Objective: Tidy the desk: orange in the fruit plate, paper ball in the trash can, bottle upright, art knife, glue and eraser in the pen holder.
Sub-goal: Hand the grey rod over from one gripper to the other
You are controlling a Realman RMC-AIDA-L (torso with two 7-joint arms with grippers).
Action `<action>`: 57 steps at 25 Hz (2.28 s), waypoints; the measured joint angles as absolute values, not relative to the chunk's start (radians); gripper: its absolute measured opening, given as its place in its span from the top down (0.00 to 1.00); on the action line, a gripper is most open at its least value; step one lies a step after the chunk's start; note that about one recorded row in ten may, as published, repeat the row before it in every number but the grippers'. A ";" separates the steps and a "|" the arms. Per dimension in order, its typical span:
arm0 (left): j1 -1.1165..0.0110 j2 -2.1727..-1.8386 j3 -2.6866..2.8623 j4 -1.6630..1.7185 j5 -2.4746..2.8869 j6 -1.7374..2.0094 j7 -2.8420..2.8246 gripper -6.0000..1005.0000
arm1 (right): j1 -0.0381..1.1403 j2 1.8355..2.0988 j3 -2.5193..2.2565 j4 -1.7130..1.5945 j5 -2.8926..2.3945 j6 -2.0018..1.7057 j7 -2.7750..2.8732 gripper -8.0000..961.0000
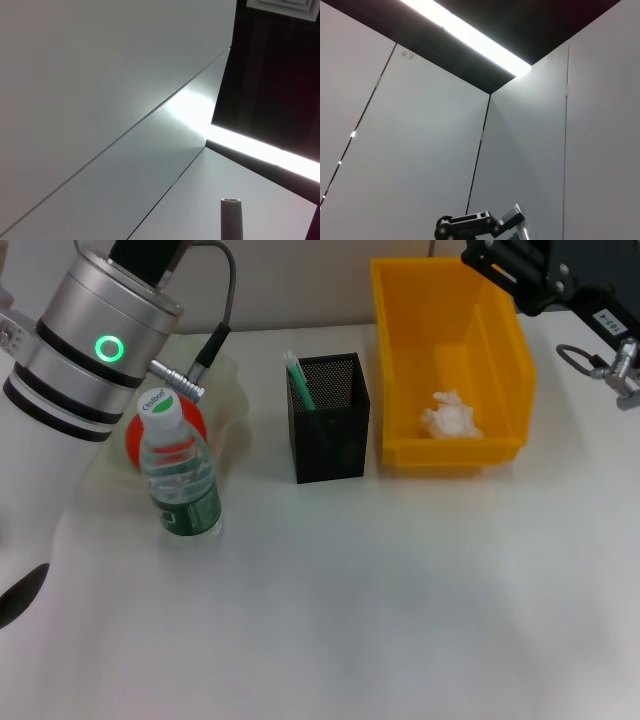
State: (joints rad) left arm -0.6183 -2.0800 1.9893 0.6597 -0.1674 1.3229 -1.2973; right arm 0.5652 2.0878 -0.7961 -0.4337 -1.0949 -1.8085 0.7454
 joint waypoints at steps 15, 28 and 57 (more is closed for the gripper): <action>-0.616 -2.080 1.994 0.660 -0.175 1.326 -1.295 0.83 | 0.580 2.088 -0.788 -0.328 -1.000 -1.857 0.947 0.26; -0.617 -2.080 1.994 0.661 -0.178 1.329 -1.295 0.83 | 0.600 2.088 -0.797 -0.283 -0.955 -1.888 1.036 0.27; -0.620 -2.080 2.022 0.689 -0.178 1.335 -1.282 0.83 | 0.646 2.089 -0.900 -0.288 -0.952 -1.818 0.977 0.30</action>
